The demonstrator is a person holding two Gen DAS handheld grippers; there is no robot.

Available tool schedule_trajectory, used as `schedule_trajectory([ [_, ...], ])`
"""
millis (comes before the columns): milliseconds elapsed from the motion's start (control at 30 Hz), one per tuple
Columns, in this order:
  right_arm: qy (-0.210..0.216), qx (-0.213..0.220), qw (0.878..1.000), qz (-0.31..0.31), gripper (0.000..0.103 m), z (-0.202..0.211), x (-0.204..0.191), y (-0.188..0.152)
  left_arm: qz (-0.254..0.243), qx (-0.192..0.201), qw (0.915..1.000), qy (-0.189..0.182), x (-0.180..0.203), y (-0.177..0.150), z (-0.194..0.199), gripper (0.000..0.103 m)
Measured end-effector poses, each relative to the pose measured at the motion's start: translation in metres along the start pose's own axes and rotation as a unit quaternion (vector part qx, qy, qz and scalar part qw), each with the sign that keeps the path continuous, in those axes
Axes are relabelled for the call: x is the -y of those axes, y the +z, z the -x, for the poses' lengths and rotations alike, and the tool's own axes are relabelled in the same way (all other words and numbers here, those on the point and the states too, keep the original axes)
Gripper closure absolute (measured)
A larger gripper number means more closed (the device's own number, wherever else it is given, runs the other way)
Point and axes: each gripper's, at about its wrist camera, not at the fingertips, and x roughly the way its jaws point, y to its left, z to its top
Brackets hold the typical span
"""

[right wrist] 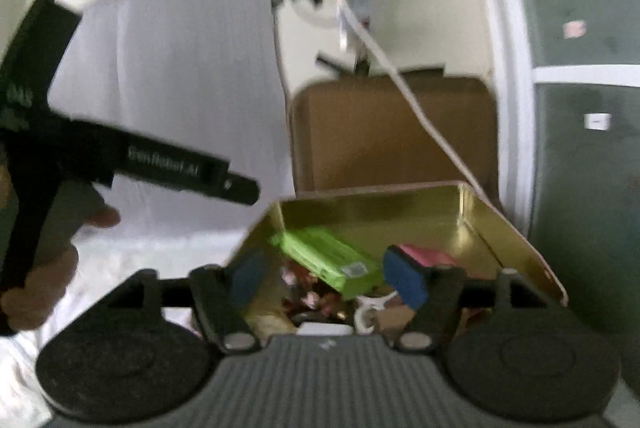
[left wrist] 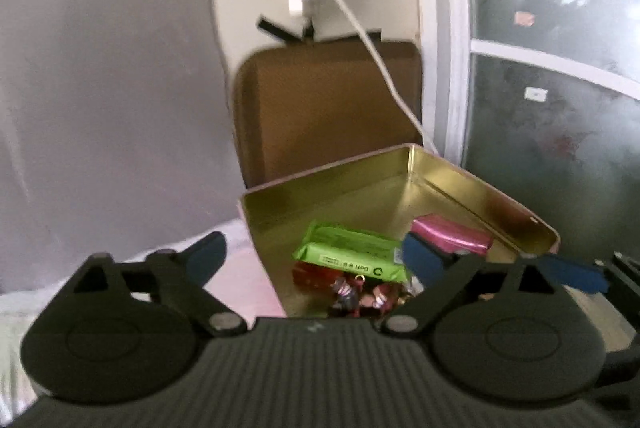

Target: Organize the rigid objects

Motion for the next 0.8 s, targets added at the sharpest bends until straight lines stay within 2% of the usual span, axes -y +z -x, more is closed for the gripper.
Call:
schedule_trajectory([
  [67, -0.01, 0.029, 0.999, -0.016, 0.023, 0.017, -0.006, -0.008, 0.008, 0.019, 0.9998, 0.008, -0.002, -0.005, 0.027, 0.0],
  [133, -0.031, 0.057, 0.997, -0.029, 0.004, 0.046, -0.013, -0.016, 0.01, 0.028, 0.9995, 0.009, -0.002, -0.012, 0.049, 0.0],
  [200, -0.045, 0.078, 0.995, -0.037, 0.0, 0.064, -0.02, -0.023, 0.005, 0.038, 0.9991, 0.019, 0.002, -0.018, 0.065, 0.0],
  [333, -0.062, 0.095, 0.991, -0.067, 0.0, 0.085, -0.029, -0.027, -0.021, 0.051, 0.9971, 0.052, 0.015, -0.036, 0.086, 0.0],
  [400, -0.081, 0.091, 0.988, -0.096, 0.0, 0.093, -0.034, -0.029, -0.016, 0.048, 0.998, 0.038, 0.012, -0.043, 0.097, 0.0],
  [500, -0.077, 0.083, 0.987, -0.116, 0.0, 0.098, -0.037, -0.032, 0.0, 0.036, 0.9991, 0.023, 0.007, -0.053, 0.103, 0.0],
  [800, -0.075, 0.073, 0.99, -0.098, 0.0, 0.11, -0.06, -0.04, 0.026, 0.028, 0.999, 0.021, -0.001, -0.073, 0.113, 0.0],
])
